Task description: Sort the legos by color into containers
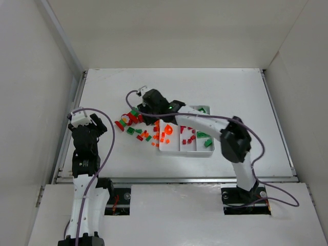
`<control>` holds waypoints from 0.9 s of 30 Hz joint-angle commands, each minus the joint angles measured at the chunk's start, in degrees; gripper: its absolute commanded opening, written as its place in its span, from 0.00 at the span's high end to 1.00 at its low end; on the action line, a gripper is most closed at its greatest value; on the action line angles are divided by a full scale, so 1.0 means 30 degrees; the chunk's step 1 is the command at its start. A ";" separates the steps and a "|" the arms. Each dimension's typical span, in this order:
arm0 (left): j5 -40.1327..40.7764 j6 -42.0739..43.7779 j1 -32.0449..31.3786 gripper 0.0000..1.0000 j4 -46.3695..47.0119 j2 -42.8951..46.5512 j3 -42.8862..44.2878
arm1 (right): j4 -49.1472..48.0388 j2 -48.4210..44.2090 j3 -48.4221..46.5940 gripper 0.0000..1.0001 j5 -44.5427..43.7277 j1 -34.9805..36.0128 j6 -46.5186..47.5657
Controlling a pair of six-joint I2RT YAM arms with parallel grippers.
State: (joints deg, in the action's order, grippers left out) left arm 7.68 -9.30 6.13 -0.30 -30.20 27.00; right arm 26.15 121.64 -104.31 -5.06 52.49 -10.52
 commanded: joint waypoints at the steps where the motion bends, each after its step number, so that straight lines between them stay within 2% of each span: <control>1: -0.0129 0.0141 0.0066 0.41 0.0889 0.0221 -0.0066 | -0.2827 -0.5229 0.2877 1.00 -0.0745 -0.1553 -0.1087; 5: -0.0303 0.0141 0.0066 0.41 0.0889 0.0221 -0.0066 | -0.2977 -0.8486 0.7955 1.00 -0.1124 -0.5384 -0.2962; 6: -0.0305 0.0315 0.0066 0.41 0.0889 0.0221 -0.0066 | -0.2975 -0.8961 0.8747 1.00 -0.1126 -0.5397 -0.3141; 8: -0.0305 0.0317 0.0066 0.41 0.0889 0.0047 -0.0066 | -0.2594 -1.0043 1.0677 1.00 -0.1126 -0.7003 -0.3345; 13: -0.0830 0.0783 0.0066 0.42 0.0452 -0.1153 0.0928 | -0.2534 -1.1161 1.3088 0.99 -0.1126 -0.9232 -0.3347; 18: -0.1504 0.3183 -0.0195 0.42 0.0013 -0.2853 0.2071 | -0.3209 -1.0931 1.3589 0.84 -0.0337 -1.0551 -0.3347; 19: -0.1767 0.3710 -0.0430 0.40 0.0010 -0.3058 0.2363 | -0.3209 -1.0697 1.3589 0.81 -0.0335 -1.0553 -0.3173; 20: -0.2031 0.4875 -0.0432 0.38 0.0010 -0.3495 0.2366 | -0.3209 -1.0695 1.3589 0.73 -0.0335 -1.0553 -0.3172; 23: -0.3753 0.6639 -0.0608 0.28 -0.0429 -0.4287 0.2890 | -0.3385 -1.0197 1.3413 0.63 0.0161 -1.0553 -0.2414; 27: -0.5810 0.9540 -0.1338 0.17 -0.1832 -0.6073 0.4033 | -0.3385 -0.9757 1.3238 0.40 0.0163 -1.0553 -0.1973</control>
State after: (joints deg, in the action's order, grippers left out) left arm -2.90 10.33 3.81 -3.62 -46.33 35.14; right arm 18.74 91.68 -62.63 -5.65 20.73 -18.39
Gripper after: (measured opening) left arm 0.807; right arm 0.570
